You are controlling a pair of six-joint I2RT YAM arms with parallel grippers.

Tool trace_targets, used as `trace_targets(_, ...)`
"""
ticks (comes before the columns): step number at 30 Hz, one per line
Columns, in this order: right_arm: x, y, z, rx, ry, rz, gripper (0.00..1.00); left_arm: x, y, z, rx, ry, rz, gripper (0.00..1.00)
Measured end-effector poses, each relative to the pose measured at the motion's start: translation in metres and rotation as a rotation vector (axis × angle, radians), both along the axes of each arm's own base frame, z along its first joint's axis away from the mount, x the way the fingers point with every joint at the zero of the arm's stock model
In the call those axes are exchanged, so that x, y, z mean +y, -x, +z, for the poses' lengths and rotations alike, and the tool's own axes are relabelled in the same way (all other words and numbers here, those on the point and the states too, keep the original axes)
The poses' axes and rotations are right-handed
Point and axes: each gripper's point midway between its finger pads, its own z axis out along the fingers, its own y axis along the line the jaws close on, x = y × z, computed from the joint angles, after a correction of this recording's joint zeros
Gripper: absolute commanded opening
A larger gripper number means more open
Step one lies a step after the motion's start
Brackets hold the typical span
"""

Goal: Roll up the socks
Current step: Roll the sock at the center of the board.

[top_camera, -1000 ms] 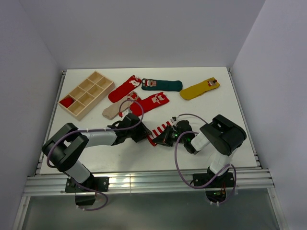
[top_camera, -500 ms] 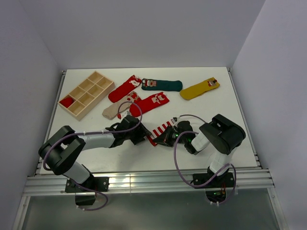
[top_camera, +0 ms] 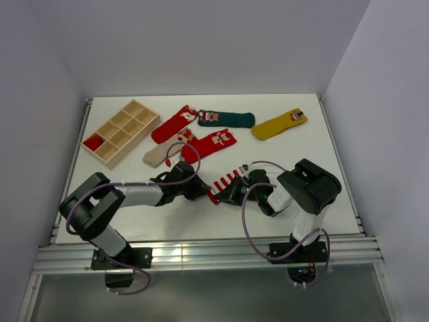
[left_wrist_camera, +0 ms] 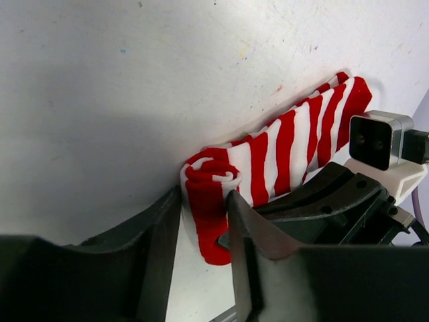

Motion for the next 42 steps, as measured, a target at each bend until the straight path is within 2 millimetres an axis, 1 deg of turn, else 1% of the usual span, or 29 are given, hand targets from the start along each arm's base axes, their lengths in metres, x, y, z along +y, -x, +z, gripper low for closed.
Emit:
trace_targets(1,0.0,0.0,0.0,0.0,0.0,0.0,0.0,-0.002,-0.001,0.0,0.001,0.001,-0.001,0.34)
trace_targets(2,0.0,0.0,0.0,0.0,0.0,0.0,0.01,-0.003,-0.002,-0.001,0.002,-0.001,-0.004,0.27)
trace_targets(4,0.0,0.0,0.0,-0.002,0.001,0.0,0.01,-0.005,-0.004,-0.003,0.005,-0.005,-0.01,0.2)
trace_targets(5,0.0,-0.001,0.0,-0.004,0.002,0.0,0.03,-0.007,-0.005,-0.003,0.006,-0.008,-0.012,0.12)
trace_targets(6,-0.001,-0.001,0.0,-0.005,0.004,0.001,0.04,-0.008,-0.006,-0.003,0.006,-0.009,-0.013,0.06)
trace_targets(7,-0.001,-0.002,0.0,-0.009,0.006,0.002,0.07,-0.009,-0.007,-0.002,0.005,-0.011,-0.015,0.02)
trace_targets(8,-0.001,-0.002,0.0,-0.011,0.01,0.003,0.11,-0.009,-0.007,-0.002,0.005,-0.018,-0.02,0.0)
trace_targets(10,-0.002,-0.003,0.002,-0.028,0.029,0.011,0.19,-0.01,-0.008,-0.002,0.01,-0.038,-0.029,0.0)
trace_targets(11,-0.003,-0.004,0.003,-0.038,0.04,0.014,0.27,-0.011,-0.008,-0.002,0.013,-0.05,-0.033,0.0)
trace_targets(14,-0.007,-0.006,0.007,-0.085,0.096,0.027,0.36,-0.011,-0.011,0.0,0.021,-0.119,-0.049,0.0)
trace_targets(15,-0.008,-0.008,0.009,-0.102,0.117,0.029,0.37,-0.011,-0.012,0.002,0.017,-0.149,-0.055,0.01)
trace_targets(18,-0.016,-0.012,0.015,-0.158,0.188,0.027,0.38,-0.005,-0.02,0.004,0.011,-0.256,-0.061,0.01)
trace_targets(21,-0.024,-0.021,0.025,-0.222,0.257,0.009,0.36,0.006,-0.025,0.006,0.006,-0.359,-0.061,0.0)
trace_targets(25,-0.037,-0.04,0.033,-0.286,0.379,-0.03,0.33,0.017,-0.028,0.005,0.014,-0.462,-0.075,0.0)
trace_targets(29,-0.04,-0.06,0.035,-0.331,0.465,-0.046,0.32,0.02,-0.03,0.001,0.035,-0.535,-0.106,0.0)
trace_targets(32,-0.039,-0.071,0.027,-0.335,0.508,-0.042,0.31,0.018,-0.033,0.0,0.049,-0.585,-0.139,0.0)
trace_targets(36,-0.041,-0.073,0.003,-0.302,0.562,-0.016,0.31,0.016,-0.035,0.001,0.068,-0.642,-0.176,0.0)
trace_targets(42,-0.029,-0.091,0.004,-0.349,0.55,-0.006,0.31,0.021,-0.032,0.002,0.113,-0.716,-0.232,0.0)
